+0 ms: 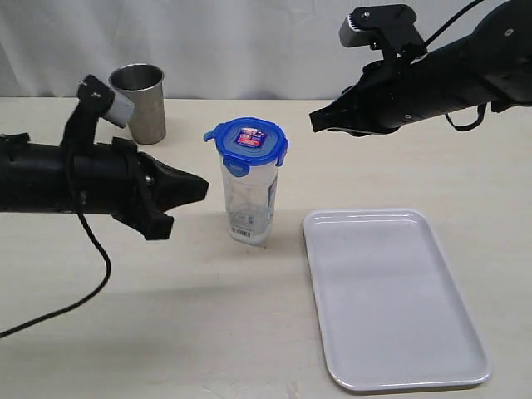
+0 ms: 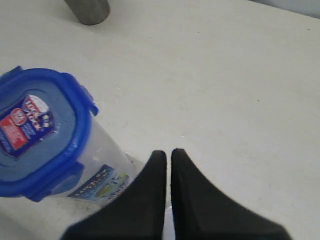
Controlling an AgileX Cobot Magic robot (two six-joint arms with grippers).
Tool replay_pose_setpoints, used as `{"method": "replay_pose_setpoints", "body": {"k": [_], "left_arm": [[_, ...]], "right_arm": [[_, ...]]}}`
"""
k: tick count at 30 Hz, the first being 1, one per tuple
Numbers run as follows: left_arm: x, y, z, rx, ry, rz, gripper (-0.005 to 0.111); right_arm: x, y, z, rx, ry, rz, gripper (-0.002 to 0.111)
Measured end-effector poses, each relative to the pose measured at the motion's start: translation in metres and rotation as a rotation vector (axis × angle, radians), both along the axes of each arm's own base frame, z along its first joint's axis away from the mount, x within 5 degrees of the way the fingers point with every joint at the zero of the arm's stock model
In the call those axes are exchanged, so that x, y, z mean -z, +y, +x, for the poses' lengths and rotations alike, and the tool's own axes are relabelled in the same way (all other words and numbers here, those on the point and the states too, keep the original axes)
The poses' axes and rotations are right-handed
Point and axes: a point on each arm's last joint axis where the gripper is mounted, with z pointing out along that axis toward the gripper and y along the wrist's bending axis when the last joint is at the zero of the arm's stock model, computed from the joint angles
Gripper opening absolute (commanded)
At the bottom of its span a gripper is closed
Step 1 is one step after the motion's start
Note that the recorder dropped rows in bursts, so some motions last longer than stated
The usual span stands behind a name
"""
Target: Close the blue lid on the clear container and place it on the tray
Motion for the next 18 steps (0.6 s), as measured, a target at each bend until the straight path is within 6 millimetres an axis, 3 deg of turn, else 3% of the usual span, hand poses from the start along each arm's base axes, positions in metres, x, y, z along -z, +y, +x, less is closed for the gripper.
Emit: {"method": "replay_pose_setpoints", "body": {"k": [4,12,18], "left_arm": [[0.004,-0.021,-0.006,0.066,-0.018,0.049,0.0],[-0.004,-0.024,0.011,0.018,-0.08,0.111,0.0],[0.018,-0.028,0.025,0.049,-0.049,0.146,0.0]], "right_arm": [[0.003,0.008,0.0,-0.051,0.005,0.041,0.004],[0.028,0.017,0.007,-0.111,0.05,0.072,0.004],[0.028,0.018,0.008,-0.125,0.03,0.081,0.004]]}}
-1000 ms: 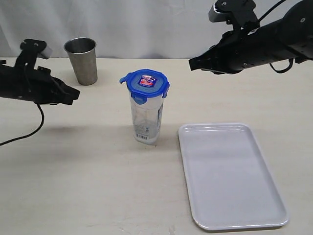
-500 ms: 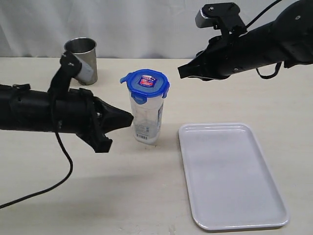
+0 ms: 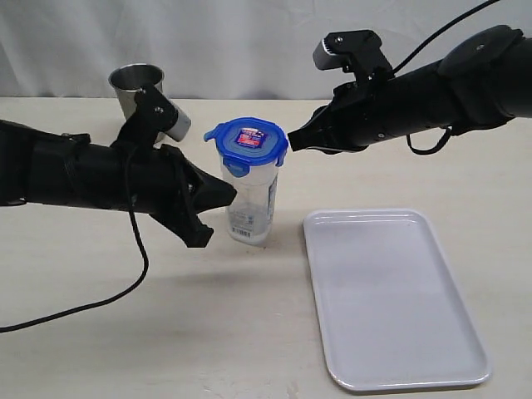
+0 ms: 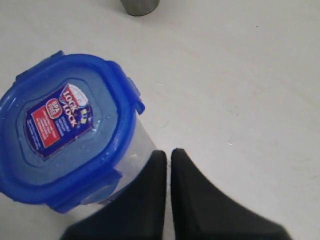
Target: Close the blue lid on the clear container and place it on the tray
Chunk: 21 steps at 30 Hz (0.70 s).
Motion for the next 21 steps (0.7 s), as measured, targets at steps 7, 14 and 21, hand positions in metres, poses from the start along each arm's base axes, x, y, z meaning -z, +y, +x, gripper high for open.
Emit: {"method": "replay_pose_setpoints", "body": {"k": [7,14,21], "left_arm": [[0.003,0.003,0.009,-0.03,-0.03,0.065,0.0],[-0.011,-0.001,0.021,-0.033,-0.083,0.052,0.0],[-0.01,0.002,0.024,-0.065,-0.085,0.084,0.0]], "right_arm": [[0.002,0.001,0.002,-0.003,-0.009,0.008,0.004],[0.014,0.003,0.004,-0.024,0.025,0.003,0.004],[0.014,0.005,0.003,-0.046,0.02,0.014,0.004]]}}
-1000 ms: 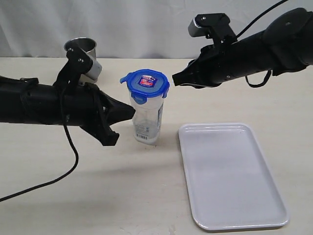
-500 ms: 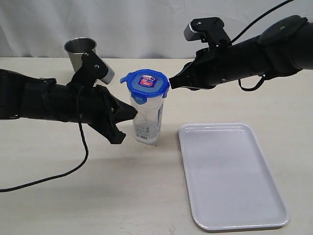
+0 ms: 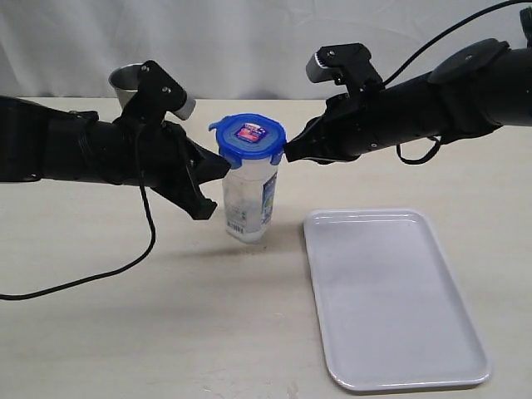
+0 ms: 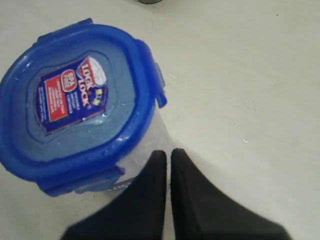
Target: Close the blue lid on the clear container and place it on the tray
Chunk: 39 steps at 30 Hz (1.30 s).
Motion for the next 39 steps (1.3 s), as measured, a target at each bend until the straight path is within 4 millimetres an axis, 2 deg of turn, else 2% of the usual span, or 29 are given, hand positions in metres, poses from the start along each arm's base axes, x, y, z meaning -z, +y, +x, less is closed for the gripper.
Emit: {"method": "replay_pose_setpoints", "body": {"k": [16,24,26,27,32,34,39], "left_arm": [[0.008,0.006,-0.001,-0.046,0.018,0.049,0.0],[0.012,0.006,-0.005,-0.04,0.036,0.049,0.0],[0.024,0.014,-0.013,-0.039,0.074,0.072,0.0],[0.032,0.024,-0.018,-0.056,0.107,0.08,0.0],[0.045,0.048,-0.026,-0.076,0.167,0.055,0.0],[0.046,0.051,-0.029,-0.051,0.176,0.045,0.0],[0.041,0.042,-0.034,0.036,0.178,-0.045,0.0]], "right_arm": [[-0.002,0.011,-0.013,-0.126,0.1,0.106,0.004],[-0.023,0.002,-0.025,-0.136,0.092,0.022,0.004],[-0.032,-0.001,-0.029,-0.125,0.067,0.003,0.004],[-0.039,-0.003,-0.031,-0.117,0.047,-0.005,0.004],[-0.051,-0.006,-0.035,-0.099,0.019,-0.011,0.004],[-0.052,-0.006,-0.035,-0.094,0.017,-0.01,0.004],[-0.052,-0.006,-0.036,-0.098,0.025,-0.011,0.004]]}}
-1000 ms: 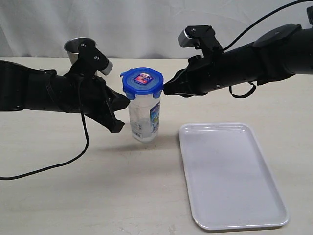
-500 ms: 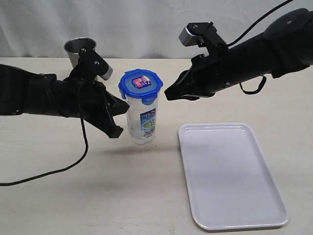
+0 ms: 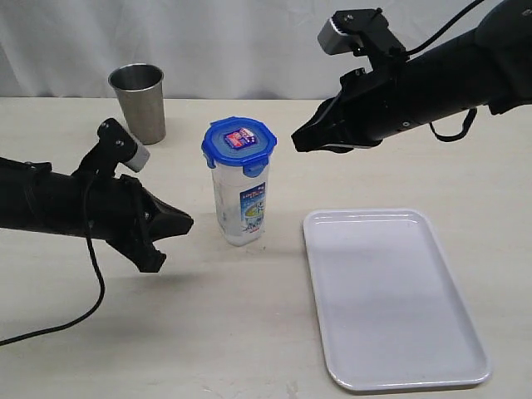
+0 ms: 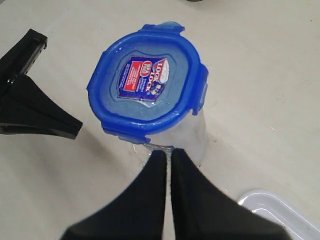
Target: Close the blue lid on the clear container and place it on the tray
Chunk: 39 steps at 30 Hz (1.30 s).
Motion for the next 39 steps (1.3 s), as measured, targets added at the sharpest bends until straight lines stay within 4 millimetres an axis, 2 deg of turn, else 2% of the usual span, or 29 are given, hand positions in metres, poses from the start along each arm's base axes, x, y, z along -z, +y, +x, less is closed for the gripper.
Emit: {"method": "replay_pose_setpoints", "body": {"k": [5,7,9,14,16,21,28,31,39], "left_arm": [[-0.002,-0.005,-0.005,0.075,0.0,-0.036,0.001],[-0.002,-0.005,-0.006,0.094,0.0,-0.034,0.008],[-0.003,-0.006,-0.007,0.107,0.0,-0.04,0.023],[-0.005,-0.009,-0.009,0.137,0.002,-0.074,0.079],[-0.004,-0.008,-0.008,0.13,0.002,-0.068,0.09],[0.004,-0.007,-0.003,0.066,0.031,-0.08,0.09],[0.04,-0.01,0.023,0.056,0.117,-0.084,0.09],[0.043,-0.013,0.036,0.085,0.098,-0.075,0.09],[0.033,-0.014,0.059,0.129,0.014,-0.032,0.09]], "right_arm": [[0.0,0.0,0.0,-0.002,0.001,-0.001,0.004],[0.0,0.0,0.0,-0.002,0.001,-0.001,0.004],[0.0,0.0,0.0,-0.001,0.001,-0.003,0.004],[0.0,0.0,0.0,-0.001,0.001,-0.003,0.004],[0.0,0.0,0.0,-0.002,0.002,-0.003,0.004],[0.0,0.0,-0.001,-0.005,0.007,-0.002,0.004],[0.0,0.0,-0.001,-0.005,0.007,-0.002,0.004],[0.0,0.0,-0.001,-0.005,0.007,-0.002,0.004],[0.0,-0.002,0.003,0.026,-0.029,-0.01,0.004]]}}
